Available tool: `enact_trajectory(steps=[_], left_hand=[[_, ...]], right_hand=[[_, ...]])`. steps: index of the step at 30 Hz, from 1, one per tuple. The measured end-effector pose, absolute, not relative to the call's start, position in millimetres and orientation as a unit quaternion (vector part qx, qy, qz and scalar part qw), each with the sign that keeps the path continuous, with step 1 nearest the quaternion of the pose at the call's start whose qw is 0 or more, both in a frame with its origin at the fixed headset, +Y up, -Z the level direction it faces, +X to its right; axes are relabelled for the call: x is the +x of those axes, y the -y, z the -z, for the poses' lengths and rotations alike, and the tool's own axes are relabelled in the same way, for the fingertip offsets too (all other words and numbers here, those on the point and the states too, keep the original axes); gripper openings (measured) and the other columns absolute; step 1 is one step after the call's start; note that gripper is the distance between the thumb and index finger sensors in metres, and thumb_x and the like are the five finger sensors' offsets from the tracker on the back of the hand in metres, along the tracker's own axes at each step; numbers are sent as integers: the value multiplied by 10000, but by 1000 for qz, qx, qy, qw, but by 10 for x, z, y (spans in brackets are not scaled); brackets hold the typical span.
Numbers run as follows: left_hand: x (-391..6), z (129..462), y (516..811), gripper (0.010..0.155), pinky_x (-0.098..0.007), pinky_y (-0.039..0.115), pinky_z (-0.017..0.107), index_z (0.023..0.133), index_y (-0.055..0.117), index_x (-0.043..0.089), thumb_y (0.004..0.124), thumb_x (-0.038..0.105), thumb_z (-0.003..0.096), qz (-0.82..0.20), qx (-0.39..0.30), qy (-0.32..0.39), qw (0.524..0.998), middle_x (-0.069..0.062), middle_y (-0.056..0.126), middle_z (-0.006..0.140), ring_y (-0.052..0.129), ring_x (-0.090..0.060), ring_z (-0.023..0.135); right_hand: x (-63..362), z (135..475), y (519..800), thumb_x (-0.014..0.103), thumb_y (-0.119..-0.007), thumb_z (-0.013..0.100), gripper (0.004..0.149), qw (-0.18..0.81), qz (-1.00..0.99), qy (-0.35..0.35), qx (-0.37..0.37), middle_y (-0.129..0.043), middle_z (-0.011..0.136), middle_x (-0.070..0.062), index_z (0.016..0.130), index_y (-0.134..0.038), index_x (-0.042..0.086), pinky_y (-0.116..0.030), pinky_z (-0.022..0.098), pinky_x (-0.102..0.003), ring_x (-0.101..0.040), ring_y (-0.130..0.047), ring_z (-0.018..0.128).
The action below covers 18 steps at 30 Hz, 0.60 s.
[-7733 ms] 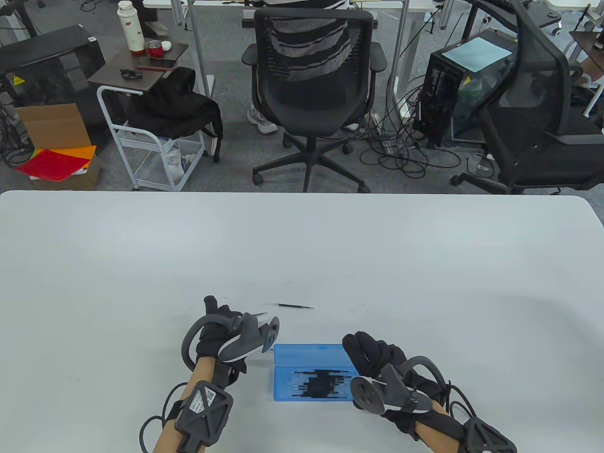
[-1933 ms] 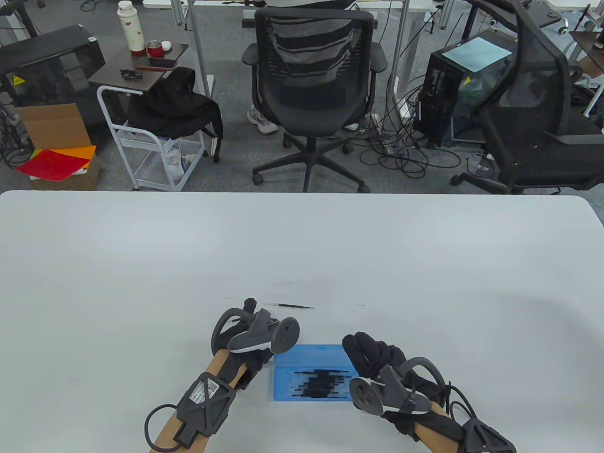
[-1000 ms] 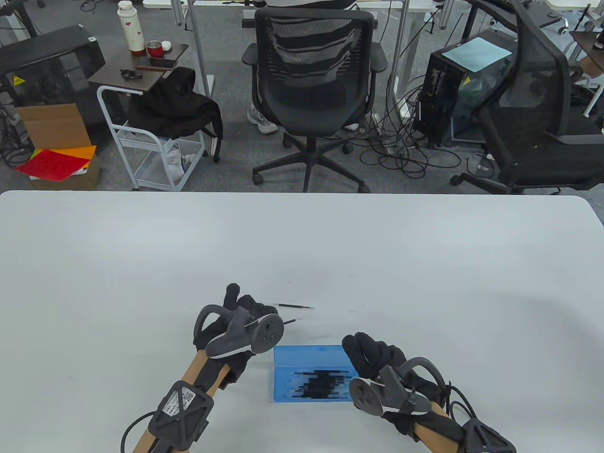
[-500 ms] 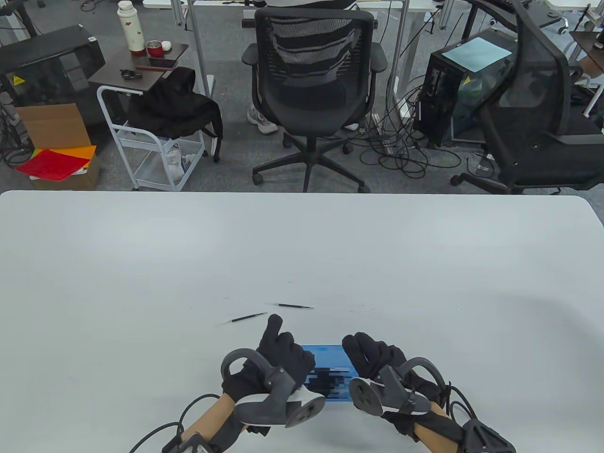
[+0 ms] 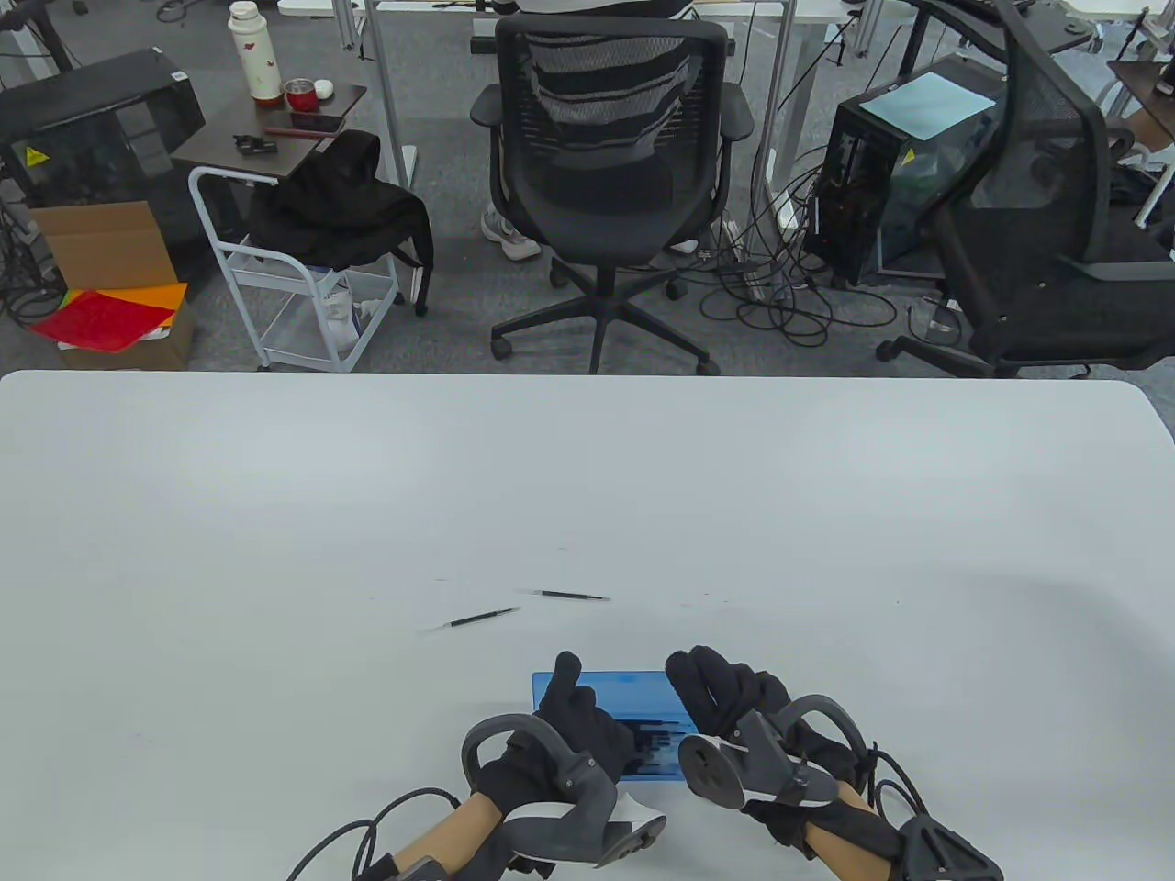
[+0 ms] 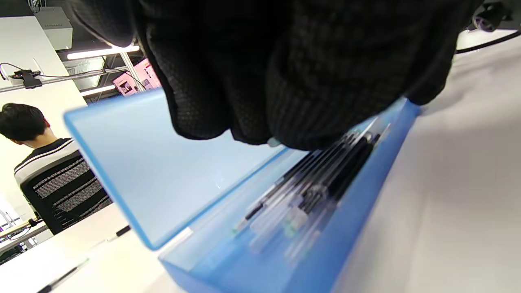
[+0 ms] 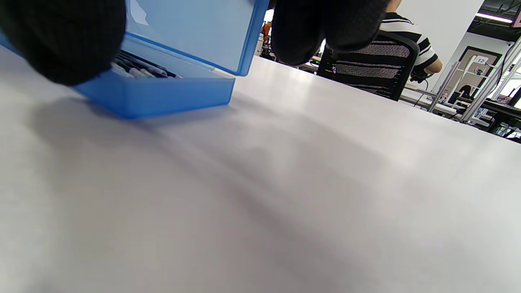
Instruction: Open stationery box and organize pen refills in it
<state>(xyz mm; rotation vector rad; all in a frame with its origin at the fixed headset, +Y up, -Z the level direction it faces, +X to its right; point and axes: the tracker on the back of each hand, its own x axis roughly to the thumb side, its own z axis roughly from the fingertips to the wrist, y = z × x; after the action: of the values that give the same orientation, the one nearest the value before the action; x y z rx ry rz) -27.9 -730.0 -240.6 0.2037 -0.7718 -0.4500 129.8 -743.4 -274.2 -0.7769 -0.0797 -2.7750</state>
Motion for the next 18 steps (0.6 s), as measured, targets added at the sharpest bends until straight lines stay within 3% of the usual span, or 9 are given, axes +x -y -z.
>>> enact_trajectory(steps=[7, 18], left_hand=[[-275, 2430, 7336, 514, -689, 528, 770, 905, 838, 218, 950, 322, 414, 218, 100, 373, 896, 46, 999, 817, 988, -257, 847], [-425, 2414, 7013, 480, -667, 554, 778, 883, 858, 239, 943, 331, 419, 166, 120, 376, 904, 55, 1010, 804, 998, -243, 834]], right_hand=[[1297, 2741, 7434, 585, -809, 359, 1198, 130, 954, 27, -268, -242, 1207, -247, 1113, -9, 108, -615, 755, -588, -443, -657, 1023], [1295, 2740, 7435, 587, -808, 358, 1198, 130, 954, 28, -267, -242, 1207, -247, 1112, -10, 109, -616, 755, -588, -442, -657, 1022]])
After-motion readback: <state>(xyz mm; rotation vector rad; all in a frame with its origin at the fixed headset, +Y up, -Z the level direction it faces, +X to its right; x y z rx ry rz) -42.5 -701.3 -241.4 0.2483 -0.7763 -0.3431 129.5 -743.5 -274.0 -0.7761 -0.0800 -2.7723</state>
